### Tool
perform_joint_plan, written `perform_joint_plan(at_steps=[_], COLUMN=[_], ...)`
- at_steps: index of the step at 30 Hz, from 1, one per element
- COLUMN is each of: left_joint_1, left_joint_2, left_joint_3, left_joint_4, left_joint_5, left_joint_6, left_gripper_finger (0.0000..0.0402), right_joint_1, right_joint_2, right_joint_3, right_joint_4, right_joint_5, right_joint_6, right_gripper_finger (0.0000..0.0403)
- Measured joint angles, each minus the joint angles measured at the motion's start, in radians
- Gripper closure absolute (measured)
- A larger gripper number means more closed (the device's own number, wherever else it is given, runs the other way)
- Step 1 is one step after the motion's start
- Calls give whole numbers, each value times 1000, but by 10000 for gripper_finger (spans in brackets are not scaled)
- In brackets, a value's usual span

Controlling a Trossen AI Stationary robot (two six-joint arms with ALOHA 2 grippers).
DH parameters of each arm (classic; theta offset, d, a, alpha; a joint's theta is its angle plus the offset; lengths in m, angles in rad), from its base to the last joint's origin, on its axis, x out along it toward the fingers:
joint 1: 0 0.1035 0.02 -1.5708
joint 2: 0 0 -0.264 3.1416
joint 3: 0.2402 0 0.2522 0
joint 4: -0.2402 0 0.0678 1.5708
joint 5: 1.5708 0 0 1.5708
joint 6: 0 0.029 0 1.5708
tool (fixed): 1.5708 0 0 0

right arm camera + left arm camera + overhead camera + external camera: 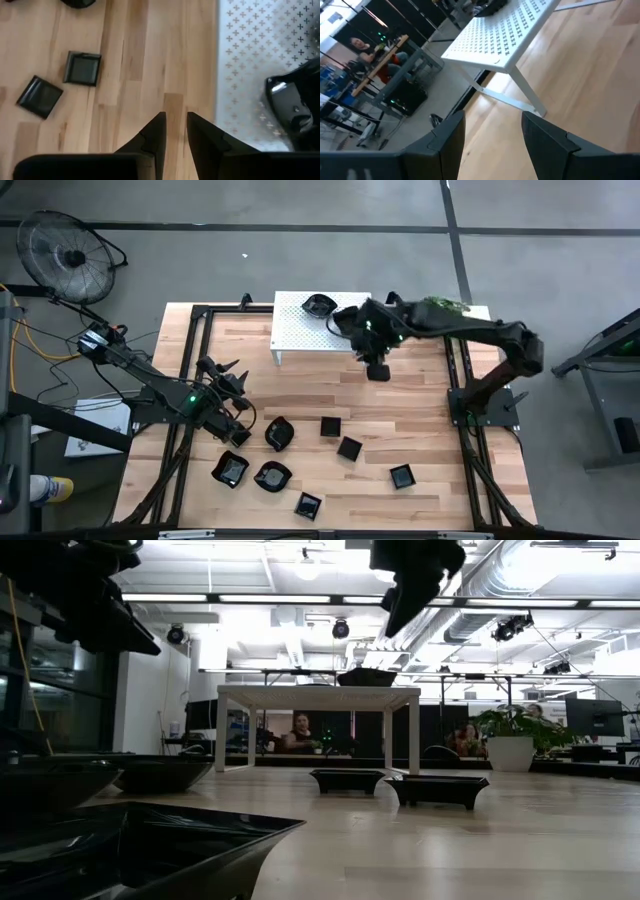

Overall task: Pick & Place Mini shaped plates
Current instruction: Put the black square plate on the shelf

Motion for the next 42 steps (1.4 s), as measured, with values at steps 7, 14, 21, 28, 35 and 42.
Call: perform_joint_plan(at_steps=[7, 14, 21, 28, 35, 42], left_joint_1=[0, 0, 0, 0, 0, 0], left_joint_2=[0, 0, 0, 0, 0, 0], left_joint_3=[0, 0, 0, 0, 0, 0], left_joint_4=[18, 34, 65, 130, 133, 138], left_joint_5=[6, 6, 11, 38, 59, 86], left_joint_6=[0, 0, 6, 107, 126, 140], left_gripper_finger=[213, 212, 212, 213, 213, 213], right_joint_1=[118, 231, 330, 423, 502, 576], right_joint_2=[-109, -115, -115, -115, -115, -115], right_joint_3=[-293, -441, -516, -562, -562, -562], right_joint_4=[273, 427, 524, 528, 486, 411], right_joint_5=[73, 114, 104, 104, 84, 81], right_joint_6=[65, 143, 315, 510, 651, 719], right_gripper_finger=[331, 331, 331, 331, 331, 331])
